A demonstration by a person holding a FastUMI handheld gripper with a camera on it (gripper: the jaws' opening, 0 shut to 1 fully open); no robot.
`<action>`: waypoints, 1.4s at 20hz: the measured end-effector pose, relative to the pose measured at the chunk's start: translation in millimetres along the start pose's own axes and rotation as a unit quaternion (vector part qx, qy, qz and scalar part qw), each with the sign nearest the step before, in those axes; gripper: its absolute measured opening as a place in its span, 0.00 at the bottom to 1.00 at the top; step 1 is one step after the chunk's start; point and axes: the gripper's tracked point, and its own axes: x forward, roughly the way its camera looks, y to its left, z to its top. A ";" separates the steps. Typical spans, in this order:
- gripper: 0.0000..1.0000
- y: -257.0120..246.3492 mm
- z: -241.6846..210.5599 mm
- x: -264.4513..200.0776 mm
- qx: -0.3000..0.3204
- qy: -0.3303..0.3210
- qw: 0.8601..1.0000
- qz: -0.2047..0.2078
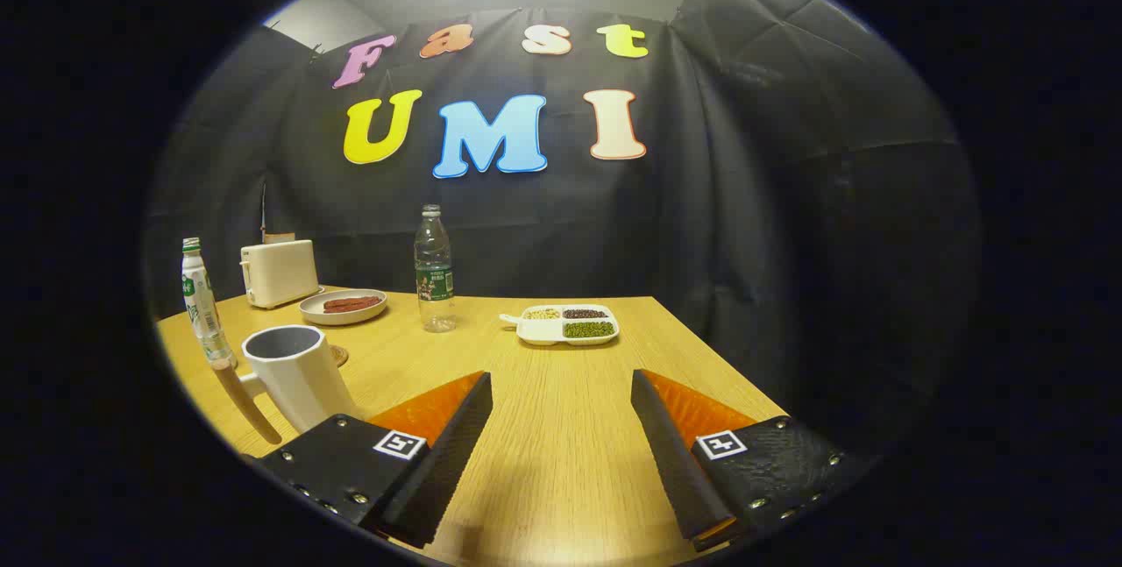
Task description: Take the bottle from table, then pour the juice into the cup, finally place the bottle on the coaster
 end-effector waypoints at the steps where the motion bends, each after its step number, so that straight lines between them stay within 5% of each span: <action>1: 0.96 2.6 3.4 4.6 -0.001 -0.005 1.000 0.004; 6: 0.96 17.7 49.8 18.4 0.019 -0.063 0.998 0.007; 13: 0.96 61.5 91.0 -25.5 -0.024 -0.063 0.997 -0.026; 20: 0.96 165.4 117.2 -65.5 0.002 -0.099 0.995 0.013; 28: 0.96 271.3 96.9 -81.0 0.034 -0.104 0.992 0.065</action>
